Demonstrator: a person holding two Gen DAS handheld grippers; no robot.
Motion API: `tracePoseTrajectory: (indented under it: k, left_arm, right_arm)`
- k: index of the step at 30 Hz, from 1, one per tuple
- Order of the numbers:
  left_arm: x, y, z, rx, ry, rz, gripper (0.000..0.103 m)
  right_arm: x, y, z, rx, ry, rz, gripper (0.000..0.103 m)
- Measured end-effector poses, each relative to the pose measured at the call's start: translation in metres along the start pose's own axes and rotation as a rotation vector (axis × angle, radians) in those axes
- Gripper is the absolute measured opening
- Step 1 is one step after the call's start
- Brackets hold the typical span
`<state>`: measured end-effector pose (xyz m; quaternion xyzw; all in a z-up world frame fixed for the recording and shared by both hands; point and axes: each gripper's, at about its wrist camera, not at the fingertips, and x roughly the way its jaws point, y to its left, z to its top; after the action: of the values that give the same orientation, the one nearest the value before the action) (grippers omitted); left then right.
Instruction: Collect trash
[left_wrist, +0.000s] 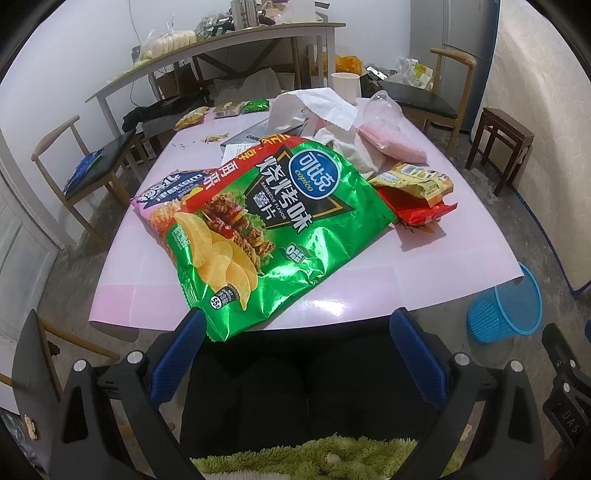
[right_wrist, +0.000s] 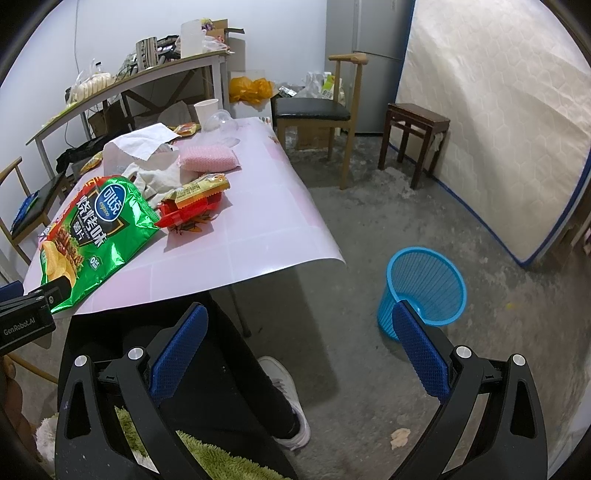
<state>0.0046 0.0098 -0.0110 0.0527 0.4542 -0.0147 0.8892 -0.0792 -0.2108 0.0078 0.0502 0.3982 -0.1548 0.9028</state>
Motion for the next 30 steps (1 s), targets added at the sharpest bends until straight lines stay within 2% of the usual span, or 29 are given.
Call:
tracePoseTrajectory:
  k: [10,15,19,22,24,26,28,30]
  left_arm:
    - [0.002,0.005,0.000,-0.011,0.001,0.000,0.098]
    - [0.001,0.014,0.008,-0.013,-0.032,0.012,0.098]
    - [-0.005,0.029,0.027,-0.022,-0.102,0.016,0.098]
    - [-0.011,0.045,0.052,-0.031,-0.165,0.032,0.098]
    - [-0.015,0.058,0.077,-0.027,-0.205,0.023,0.098]
    - [-0.016,0.069,0.101,-0.014,-0.235,0.008,0.098]
    - [-0.014,0.080,0.127,0.015,-0.269,-0.044,0.098]
    - [-0.006,0.088,0.150,0.063,-0.291,-0.155,0.098]
  right_arm:
    - [0.002,0.004,-0.005,-0.007,0.004,0.005,0.095]
    - [0.011,0.016,0.004,-0.019,-0.013,0.013,0.095]
    - [0.004,0.016,0.033,-0.037,-0.089,0.024,0.095]
    - [-0.004,0.019,0.068,-0.055,-0.188,0.036,0.095]
    - [-0.006,0.018,0.091,-0.057,-0.234,0.081,0.095]
    - [-0.002,0.018,0.120,-0.043,-0.250,0.165,0.095]
    - [0.008,0.014,0.145,-0.006,-0.236,0.267,0.095]
    - [0.031,0.011,0.178,0.058,-0.166,0.377,0.095]
